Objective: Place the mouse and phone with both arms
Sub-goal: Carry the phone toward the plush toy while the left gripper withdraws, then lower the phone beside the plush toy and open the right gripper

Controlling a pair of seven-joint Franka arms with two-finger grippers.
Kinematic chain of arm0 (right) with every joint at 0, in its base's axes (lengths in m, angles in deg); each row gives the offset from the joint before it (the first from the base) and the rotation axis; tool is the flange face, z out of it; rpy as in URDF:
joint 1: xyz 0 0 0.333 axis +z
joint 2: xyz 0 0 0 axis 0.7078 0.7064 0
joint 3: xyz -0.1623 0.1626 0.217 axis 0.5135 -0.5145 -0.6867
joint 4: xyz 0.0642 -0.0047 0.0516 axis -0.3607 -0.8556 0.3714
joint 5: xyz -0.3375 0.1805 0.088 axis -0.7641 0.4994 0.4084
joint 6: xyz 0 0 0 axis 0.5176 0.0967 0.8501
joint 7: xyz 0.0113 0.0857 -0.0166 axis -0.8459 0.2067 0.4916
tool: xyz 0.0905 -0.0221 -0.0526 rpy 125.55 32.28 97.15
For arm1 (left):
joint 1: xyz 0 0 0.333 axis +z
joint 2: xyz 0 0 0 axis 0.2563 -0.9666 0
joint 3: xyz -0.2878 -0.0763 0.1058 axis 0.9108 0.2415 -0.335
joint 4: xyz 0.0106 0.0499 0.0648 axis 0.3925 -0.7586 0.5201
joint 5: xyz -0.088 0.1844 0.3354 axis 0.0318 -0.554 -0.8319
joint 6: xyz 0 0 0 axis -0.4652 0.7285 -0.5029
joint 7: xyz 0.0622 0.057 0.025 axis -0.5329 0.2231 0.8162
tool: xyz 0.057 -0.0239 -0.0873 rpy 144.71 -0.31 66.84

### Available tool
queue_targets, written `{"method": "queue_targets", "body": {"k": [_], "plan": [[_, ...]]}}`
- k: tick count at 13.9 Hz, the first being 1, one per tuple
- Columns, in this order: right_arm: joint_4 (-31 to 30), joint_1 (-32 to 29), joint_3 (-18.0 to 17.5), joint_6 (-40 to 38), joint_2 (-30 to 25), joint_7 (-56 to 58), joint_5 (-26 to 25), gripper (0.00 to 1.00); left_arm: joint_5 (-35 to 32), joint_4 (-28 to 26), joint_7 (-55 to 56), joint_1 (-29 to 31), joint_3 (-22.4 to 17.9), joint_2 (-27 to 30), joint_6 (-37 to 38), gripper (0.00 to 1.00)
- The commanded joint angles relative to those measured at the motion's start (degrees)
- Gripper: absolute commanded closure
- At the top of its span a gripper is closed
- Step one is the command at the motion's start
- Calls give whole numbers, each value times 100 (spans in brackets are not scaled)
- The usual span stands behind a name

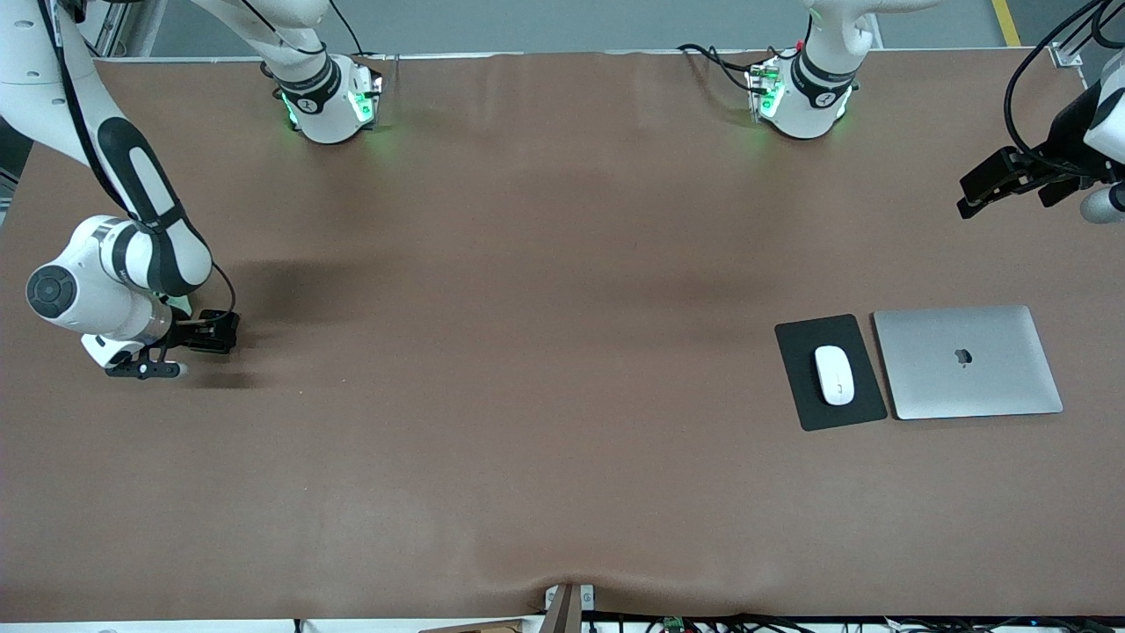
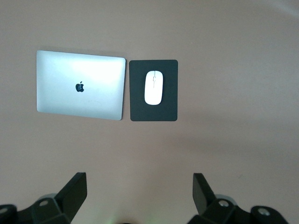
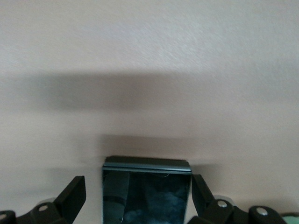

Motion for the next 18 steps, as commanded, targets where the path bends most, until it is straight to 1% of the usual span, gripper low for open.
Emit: {"method": "queue_targets", "body": {"k": [1,3,5,7,9,11,12,13,15,16,18], "plan": [[5,215,-26,-80,-345,14,68,0,-67,148,-175,-20,-4,-54,101,0],[163,575,-26,-263,-530,-414,59,0,-76,148,-193,-11,-21,-54,101,0],[391,891,-26,-894,-732,-881,59,0,-67,148,-193,-11,-30,-54,101,0],[865,1129,-26,-1876,-917,-1215,59,0,-58,148,-167,-11,-30,-54,101,0],[1479,1296,-34,-2922,-1136,-1322,59,0,-67,139,-175,-28,-12,-63,101,0],[1903,1376,-43,-3601,-1452,-1331,68,0,-67,139,-184,-37,5,-63,101,0],[1965,1402,-43,-3822,-1697,-1331,77,0,-76,139,-184,-46,5,-63,101,0],[1966,1403,-43,-3937,-1995,-1331,190,0,-67,139,-166,-64,5,-63,101,0],[1966,1359,-17,-4122,-2471,-1331,611,0,-67,139,-149,-90,23,-63,110,0],[1966,1350,0,-4236,-2665,-1322,744,0,-67,139,-149,-90,58,-63,110,0],[1975,1350,1,-4648,-2999,-1331,824,0,-67,139,-157,-64,137,-54,110,0]]}}
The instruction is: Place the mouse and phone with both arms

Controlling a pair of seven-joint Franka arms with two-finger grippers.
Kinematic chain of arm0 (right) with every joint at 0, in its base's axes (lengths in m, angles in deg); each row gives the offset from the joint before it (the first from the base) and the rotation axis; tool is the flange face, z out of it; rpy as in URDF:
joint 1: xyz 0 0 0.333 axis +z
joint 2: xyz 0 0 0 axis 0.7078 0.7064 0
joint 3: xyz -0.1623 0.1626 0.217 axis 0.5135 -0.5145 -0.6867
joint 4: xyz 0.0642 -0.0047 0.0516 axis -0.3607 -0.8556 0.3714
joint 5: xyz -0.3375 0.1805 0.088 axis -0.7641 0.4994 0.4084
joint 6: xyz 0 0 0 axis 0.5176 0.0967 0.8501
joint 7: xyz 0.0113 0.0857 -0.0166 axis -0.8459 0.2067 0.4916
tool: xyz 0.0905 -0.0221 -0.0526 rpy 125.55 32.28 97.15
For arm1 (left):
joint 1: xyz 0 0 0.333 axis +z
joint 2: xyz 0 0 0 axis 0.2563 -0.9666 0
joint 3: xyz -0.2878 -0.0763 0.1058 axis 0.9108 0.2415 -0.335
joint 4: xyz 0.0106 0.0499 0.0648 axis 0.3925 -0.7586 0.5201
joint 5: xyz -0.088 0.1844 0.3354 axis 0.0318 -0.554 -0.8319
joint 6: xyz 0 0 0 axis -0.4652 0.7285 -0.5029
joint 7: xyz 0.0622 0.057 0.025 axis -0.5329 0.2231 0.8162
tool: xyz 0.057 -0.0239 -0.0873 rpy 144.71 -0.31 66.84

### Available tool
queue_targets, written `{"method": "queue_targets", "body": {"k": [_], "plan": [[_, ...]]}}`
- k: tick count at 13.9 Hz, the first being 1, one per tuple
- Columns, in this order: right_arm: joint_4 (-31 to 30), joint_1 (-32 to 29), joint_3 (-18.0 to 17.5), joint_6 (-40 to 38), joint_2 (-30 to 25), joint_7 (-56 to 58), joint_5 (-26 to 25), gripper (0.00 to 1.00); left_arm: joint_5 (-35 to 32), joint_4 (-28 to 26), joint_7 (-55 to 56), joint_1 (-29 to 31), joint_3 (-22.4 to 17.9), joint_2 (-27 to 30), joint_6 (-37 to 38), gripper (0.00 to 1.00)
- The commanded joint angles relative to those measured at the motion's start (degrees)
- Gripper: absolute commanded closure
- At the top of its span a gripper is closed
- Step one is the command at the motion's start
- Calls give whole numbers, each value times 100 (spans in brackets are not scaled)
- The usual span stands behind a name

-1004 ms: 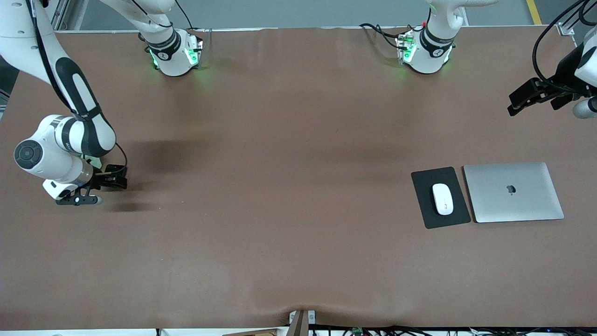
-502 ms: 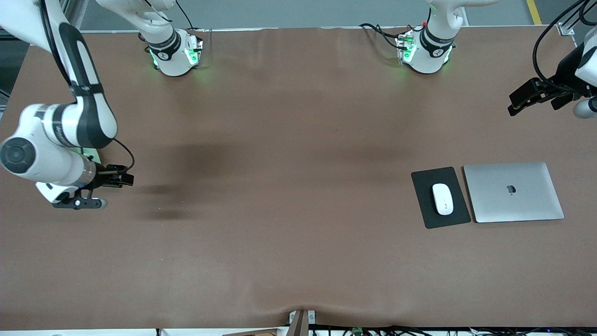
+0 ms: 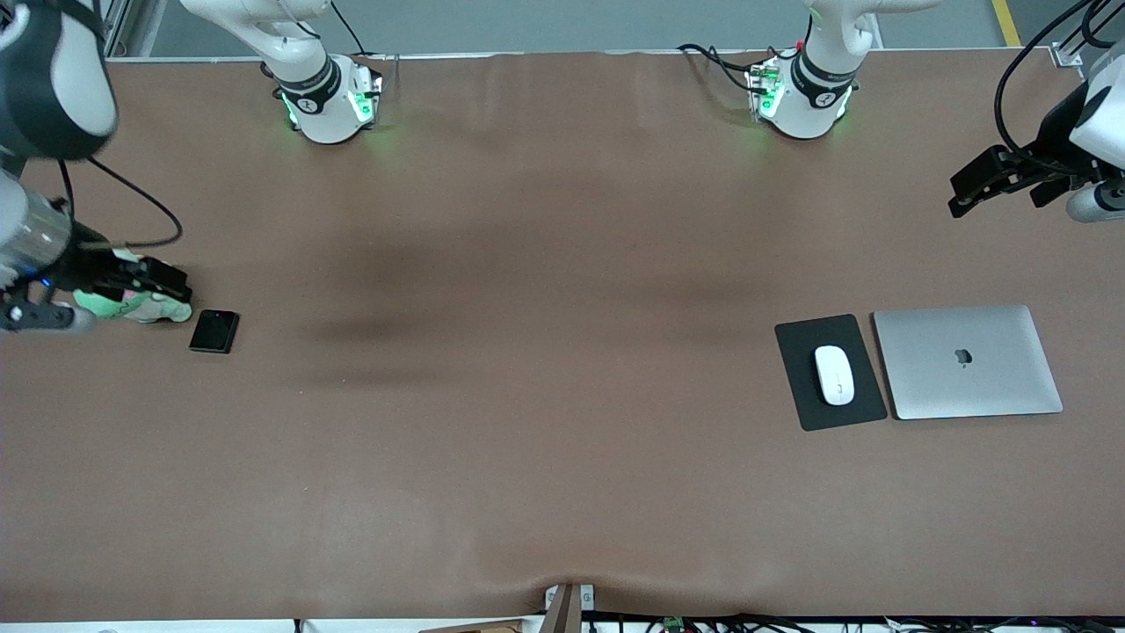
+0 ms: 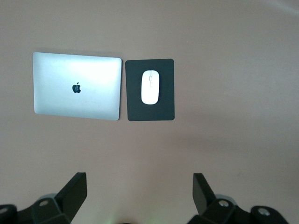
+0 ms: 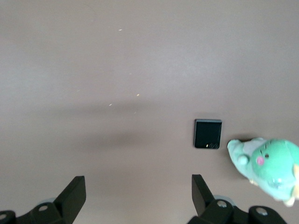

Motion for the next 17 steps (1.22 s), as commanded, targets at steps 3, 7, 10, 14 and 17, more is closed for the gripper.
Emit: {"method": "queue_targets", "body": {"k": [3,7,10,14,17], "plan": [[176,6,22,-1092,-534,-54,126,0,-67,125,-156,16,48,-15,162,0],[713,6,40,-1489,-525,25,47,0,-76,63,-183,16,56,117,444,0],[757,15,40,-1674,-534,34,-32,0,-67,63,-192,42,65,126,453,0],[793,-11,31,-1753,-534,34,-59,0,-190,90,-192,25,65,82,444,0],[793,-11,5,-1762,-534,25,-59,0,-190,81,-192,51,56,91,444,0]]}}
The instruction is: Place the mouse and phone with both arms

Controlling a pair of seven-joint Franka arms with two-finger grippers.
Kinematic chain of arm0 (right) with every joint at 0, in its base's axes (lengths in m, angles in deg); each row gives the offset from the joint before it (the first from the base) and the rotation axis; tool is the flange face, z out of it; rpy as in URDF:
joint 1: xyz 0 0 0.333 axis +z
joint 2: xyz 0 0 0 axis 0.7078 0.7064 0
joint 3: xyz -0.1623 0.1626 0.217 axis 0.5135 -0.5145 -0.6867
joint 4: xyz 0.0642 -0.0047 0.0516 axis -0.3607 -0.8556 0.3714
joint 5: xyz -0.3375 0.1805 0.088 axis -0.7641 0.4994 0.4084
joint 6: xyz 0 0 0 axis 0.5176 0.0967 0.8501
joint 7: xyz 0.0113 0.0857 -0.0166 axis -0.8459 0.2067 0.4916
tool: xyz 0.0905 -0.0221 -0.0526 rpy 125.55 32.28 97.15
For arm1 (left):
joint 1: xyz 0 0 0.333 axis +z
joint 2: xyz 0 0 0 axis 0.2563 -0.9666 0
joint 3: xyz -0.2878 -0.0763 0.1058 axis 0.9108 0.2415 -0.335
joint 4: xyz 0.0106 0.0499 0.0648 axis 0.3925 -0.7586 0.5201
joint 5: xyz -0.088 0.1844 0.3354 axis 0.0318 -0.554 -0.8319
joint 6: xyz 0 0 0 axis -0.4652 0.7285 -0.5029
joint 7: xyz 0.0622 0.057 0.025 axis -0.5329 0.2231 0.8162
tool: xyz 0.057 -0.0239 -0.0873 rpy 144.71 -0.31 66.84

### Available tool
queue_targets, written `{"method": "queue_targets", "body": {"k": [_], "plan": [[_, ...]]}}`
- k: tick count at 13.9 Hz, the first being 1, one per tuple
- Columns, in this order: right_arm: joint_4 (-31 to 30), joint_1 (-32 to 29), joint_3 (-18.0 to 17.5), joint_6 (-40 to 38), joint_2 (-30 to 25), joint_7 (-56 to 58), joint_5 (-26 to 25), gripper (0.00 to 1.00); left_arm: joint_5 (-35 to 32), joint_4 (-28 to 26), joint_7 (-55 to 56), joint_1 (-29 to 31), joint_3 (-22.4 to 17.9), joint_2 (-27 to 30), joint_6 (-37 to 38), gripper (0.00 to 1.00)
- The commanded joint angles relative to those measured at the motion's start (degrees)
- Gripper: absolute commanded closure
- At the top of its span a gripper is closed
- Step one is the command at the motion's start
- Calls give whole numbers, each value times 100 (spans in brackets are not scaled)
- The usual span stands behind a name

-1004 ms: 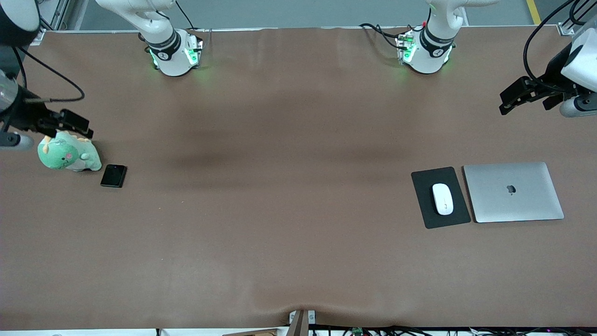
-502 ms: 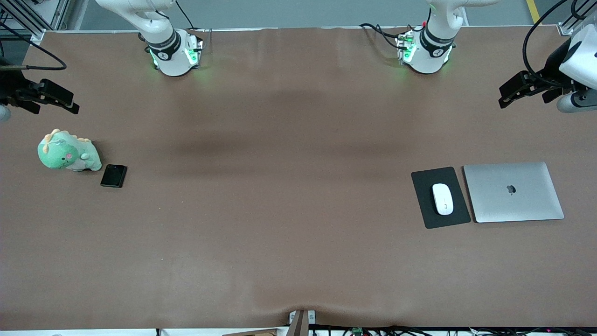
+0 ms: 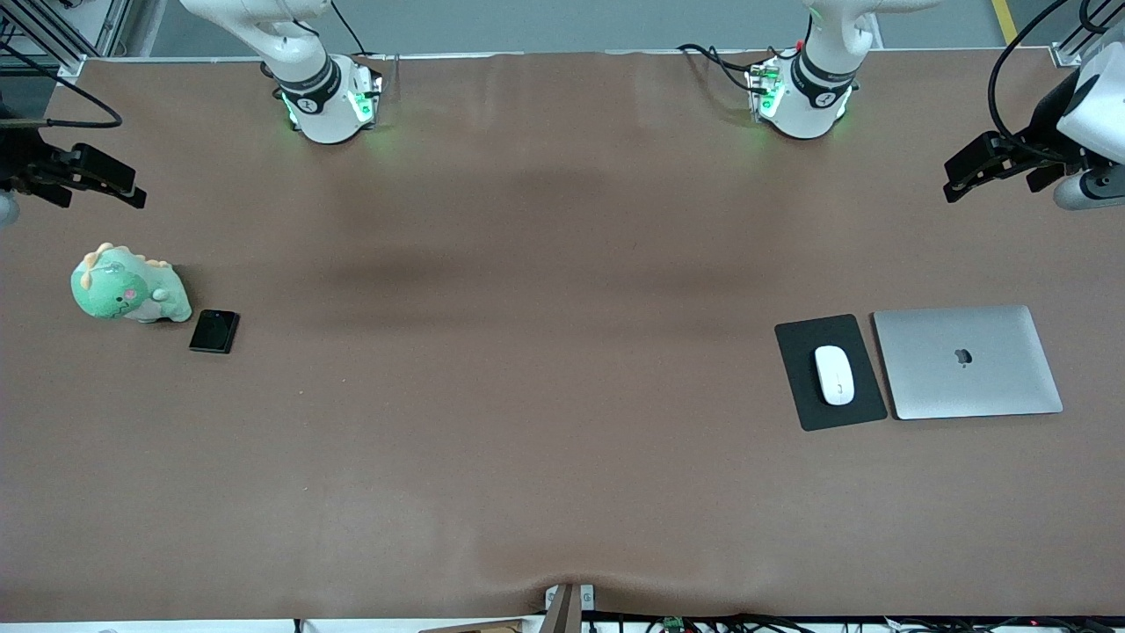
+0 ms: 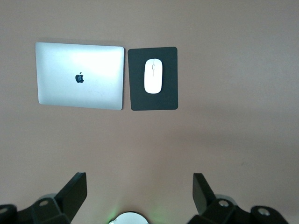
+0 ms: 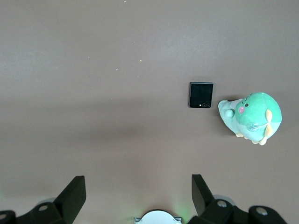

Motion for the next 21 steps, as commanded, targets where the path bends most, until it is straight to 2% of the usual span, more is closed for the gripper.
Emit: {"method": "queue_targets", "body": {"k": [1,15,21], "plan": [[121,-11,-26,-118,13,28,-53,0,-119,63,-192,33,18,20,107,0],[182,111,-70,-48,30,-34,-53,0,-128,63,-192,-11,18,-121,63,0],[191,129,-43,-57,39,-34,-202,0,-127,116,-192,24,18,-191,63,0]]}}
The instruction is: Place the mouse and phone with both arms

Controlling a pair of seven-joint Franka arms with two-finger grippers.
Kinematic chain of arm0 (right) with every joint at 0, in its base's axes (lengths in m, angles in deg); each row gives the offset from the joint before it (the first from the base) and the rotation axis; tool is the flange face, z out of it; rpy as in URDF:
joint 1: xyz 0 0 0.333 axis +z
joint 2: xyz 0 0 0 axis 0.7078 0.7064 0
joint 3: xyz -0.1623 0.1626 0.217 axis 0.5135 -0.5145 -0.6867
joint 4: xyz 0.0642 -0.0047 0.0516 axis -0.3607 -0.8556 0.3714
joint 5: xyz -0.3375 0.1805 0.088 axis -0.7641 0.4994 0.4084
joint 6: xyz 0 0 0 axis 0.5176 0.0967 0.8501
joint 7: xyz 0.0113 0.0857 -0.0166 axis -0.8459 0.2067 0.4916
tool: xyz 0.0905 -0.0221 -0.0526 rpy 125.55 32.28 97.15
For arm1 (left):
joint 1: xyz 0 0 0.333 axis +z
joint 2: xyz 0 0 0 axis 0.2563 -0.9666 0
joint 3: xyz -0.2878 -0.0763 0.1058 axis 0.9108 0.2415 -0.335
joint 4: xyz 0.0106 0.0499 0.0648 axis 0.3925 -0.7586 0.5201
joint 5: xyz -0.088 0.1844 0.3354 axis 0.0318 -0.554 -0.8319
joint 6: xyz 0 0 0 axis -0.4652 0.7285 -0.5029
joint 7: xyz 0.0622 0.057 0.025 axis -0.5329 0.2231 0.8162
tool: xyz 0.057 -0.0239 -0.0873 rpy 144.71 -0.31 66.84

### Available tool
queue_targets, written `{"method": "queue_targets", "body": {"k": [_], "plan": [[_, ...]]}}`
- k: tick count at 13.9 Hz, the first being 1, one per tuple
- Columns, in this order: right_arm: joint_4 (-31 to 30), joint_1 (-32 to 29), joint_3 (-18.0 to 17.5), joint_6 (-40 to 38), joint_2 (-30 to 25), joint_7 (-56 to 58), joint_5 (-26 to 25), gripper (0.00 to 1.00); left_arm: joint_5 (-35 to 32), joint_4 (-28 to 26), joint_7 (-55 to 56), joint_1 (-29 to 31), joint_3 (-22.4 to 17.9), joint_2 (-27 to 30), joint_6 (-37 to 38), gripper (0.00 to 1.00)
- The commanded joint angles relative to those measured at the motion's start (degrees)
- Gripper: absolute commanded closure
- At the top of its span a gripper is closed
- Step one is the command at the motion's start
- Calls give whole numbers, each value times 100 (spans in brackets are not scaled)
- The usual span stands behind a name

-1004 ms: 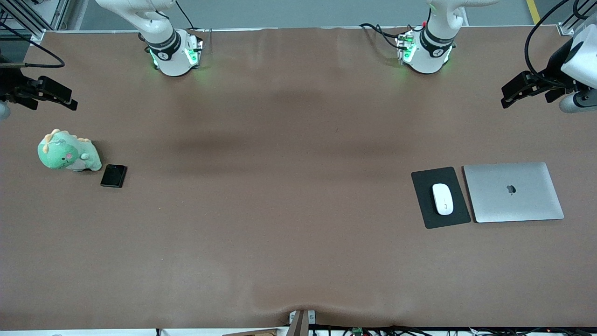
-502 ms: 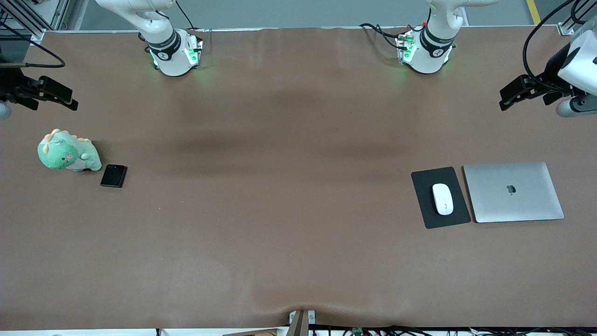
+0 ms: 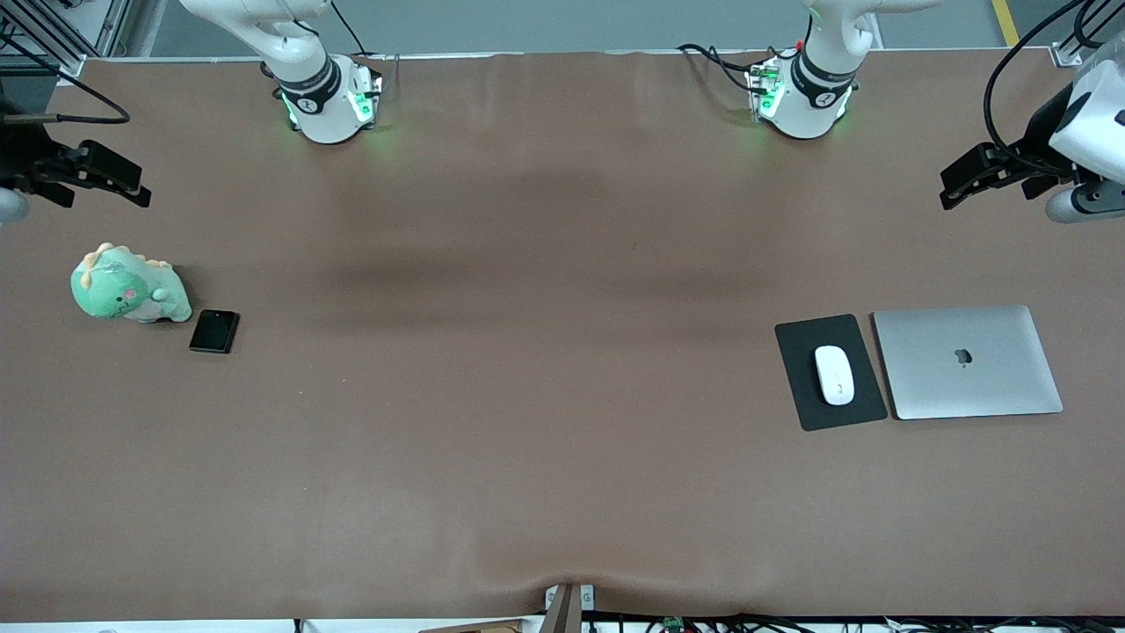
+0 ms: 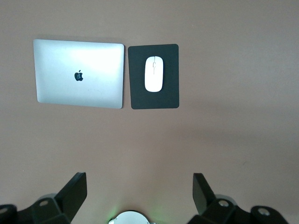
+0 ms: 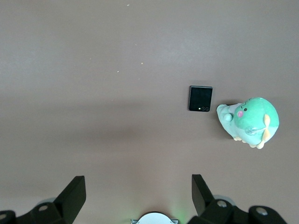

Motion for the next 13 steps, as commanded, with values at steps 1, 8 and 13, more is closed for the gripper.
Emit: {"method": "queue_targets", "body": {"k": [1,8,13], "plan": [[119,64,39,-67,39,-35,-83,0,-117,119,-191,4,18,-95,63,0],[119,99,30,-67,56,-35,-83,0,-108,110,-130,22,18,-95,2,0],[110,152,-5,-58,74,-44,-83,0,-108,119,-121,22,18,-95,2,0]]}}
